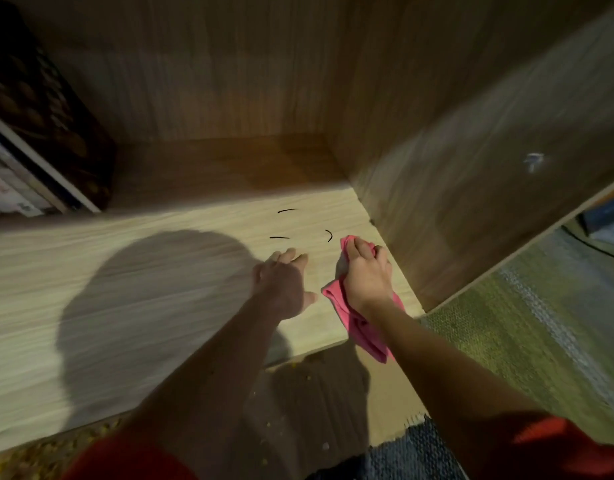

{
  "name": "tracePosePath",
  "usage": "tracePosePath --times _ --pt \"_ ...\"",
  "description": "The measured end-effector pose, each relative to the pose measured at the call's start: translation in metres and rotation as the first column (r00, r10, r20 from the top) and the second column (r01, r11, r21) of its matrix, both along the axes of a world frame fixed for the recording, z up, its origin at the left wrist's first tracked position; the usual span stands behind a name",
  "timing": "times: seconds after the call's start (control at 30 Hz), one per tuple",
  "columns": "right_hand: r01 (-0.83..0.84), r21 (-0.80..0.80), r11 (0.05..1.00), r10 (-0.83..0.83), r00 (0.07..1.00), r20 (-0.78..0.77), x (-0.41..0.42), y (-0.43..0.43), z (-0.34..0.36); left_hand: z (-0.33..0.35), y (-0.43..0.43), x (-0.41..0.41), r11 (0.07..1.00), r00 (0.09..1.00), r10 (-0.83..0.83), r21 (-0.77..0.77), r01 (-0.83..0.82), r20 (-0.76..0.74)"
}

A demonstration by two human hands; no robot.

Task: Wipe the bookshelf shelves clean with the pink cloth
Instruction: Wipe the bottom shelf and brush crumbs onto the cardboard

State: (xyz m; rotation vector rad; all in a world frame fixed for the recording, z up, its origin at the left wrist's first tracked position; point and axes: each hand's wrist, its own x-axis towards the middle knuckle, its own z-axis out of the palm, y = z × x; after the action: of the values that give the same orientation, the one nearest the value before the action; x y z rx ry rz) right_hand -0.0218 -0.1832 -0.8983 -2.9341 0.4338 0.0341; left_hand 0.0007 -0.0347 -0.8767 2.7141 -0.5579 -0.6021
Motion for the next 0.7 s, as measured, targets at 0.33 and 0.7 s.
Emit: tracePosePath --times 0.33,0.7 --pt "0.12 -0.053 0.991 -0.121 0.993 -0.013 0.045 -0.018 -0.008 0.009 -0.009 0.0 0.993 0.996 -0.01 0.114 0.02 -0.092" --pt "-0.15 0.139 0.979 0.137 0.986 0.098 0.064 -0.026 -0.01 -0.001 -0.006 0.002 1.0 0.996 -0.011 0.025 0.013 -0.083"
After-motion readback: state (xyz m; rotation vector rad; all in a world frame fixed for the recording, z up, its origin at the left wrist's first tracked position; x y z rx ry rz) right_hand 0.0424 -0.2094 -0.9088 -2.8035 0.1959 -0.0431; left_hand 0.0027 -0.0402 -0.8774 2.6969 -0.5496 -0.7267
